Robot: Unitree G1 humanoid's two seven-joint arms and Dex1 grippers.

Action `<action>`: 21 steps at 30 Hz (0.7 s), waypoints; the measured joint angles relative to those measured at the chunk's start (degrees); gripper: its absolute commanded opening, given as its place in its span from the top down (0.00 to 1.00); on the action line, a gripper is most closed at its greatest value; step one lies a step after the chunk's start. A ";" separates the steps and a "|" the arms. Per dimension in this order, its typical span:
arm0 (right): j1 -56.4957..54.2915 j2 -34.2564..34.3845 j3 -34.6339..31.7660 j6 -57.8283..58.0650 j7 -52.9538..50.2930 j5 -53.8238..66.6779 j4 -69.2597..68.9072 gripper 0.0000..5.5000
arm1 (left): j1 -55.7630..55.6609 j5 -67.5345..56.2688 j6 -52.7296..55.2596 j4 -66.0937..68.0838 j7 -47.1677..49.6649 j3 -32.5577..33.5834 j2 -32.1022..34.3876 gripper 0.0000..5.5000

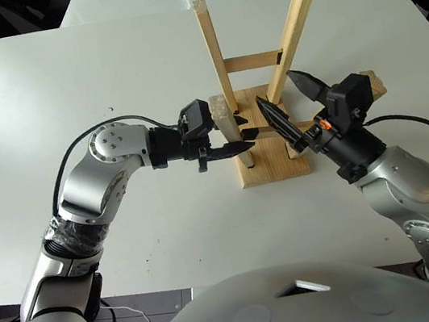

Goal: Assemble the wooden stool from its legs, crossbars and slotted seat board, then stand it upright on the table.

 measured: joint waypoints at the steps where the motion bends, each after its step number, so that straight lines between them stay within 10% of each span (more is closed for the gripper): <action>1: 0.66 0.05 1.14 -0.34 0.17 -1.28 1.06 0.37 | -0.30 0.00 0.07 0.13 -0.10 -0.13 0.00 0.63; 13: 4.38 5.47 8.17 -9.69 1.74 -13.22 10.35 0.37 | -4.68 0.03 1.18 2.76 -2.10 -1.86 0.16 0.63; 21: -8.59 14.80 0.38 -7.21 -1.74 -9.94 1.09 0.37 | -5.52 0.64 0.71 2.58 -2.70 -2.38 0.21 0.63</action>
